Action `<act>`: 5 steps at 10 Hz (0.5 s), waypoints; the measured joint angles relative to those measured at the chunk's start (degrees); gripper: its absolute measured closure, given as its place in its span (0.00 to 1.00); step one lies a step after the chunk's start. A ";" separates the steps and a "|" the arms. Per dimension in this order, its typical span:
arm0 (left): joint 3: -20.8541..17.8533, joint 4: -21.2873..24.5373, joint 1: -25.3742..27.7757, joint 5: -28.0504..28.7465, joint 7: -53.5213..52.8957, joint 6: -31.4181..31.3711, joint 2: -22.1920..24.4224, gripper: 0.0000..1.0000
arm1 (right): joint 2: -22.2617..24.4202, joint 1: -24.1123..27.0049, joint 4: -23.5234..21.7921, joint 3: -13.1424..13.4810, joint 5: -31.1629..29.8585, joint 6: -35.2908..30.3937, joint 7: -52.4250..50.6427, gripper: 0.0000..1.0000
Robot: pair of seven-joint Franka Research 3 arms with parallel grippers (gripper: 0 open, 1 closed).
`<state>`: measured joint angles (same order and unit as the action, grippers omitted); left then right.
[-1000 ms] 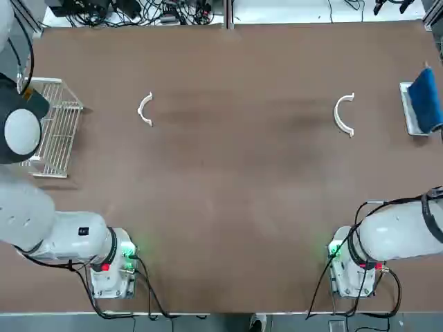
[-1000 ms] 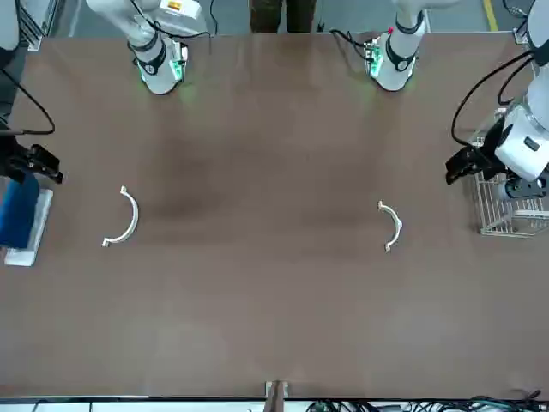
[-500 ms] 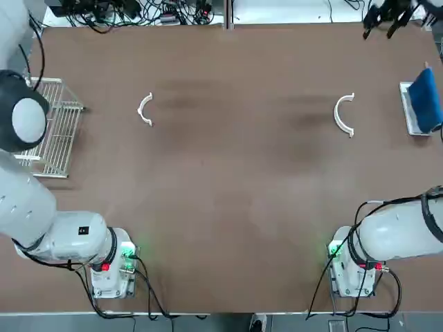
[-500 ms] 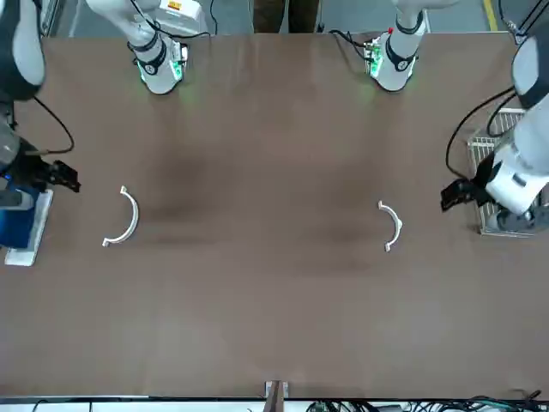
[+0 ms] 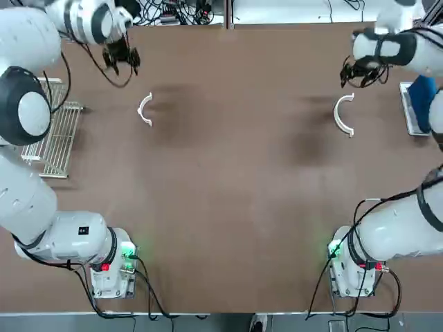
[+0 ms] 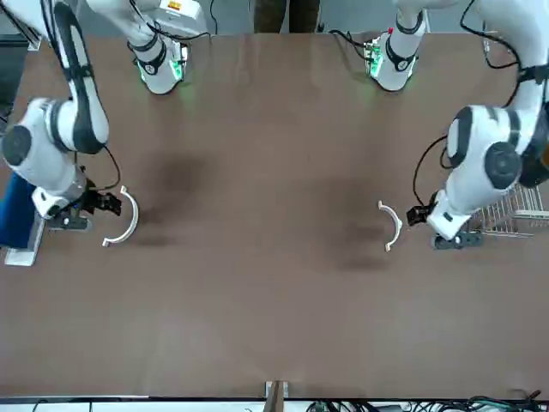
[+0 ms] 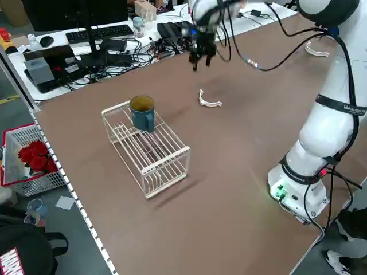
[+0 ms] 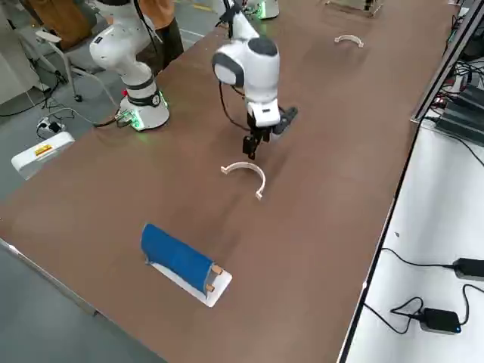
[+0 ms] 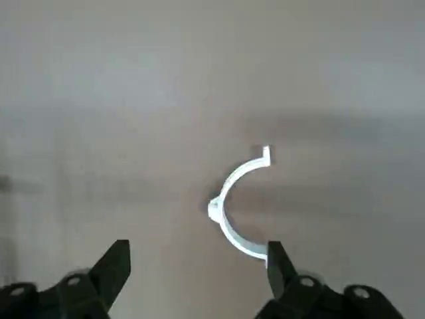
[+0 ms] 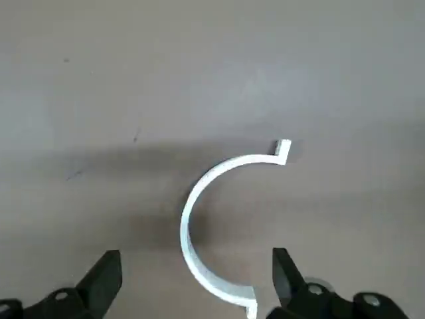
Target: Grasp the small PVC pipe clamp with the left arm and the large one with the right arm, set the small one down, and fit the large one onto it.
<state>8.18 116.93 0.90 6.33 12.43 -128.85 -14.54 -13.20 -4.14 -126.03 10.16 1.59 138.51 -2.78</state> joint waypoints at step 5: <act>-0.09 8.21 0.97 4.25 0.01 -15.28 -5.97 0.19 | -10.94 -0.07 0.09 -0.38 5.34 8.16 0.19 0.21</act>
<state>8.10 125.14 1.87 10.58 12.44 -144.13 -20.51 -24.15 -4.21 -125.94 9.78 6.94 146.67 -2.59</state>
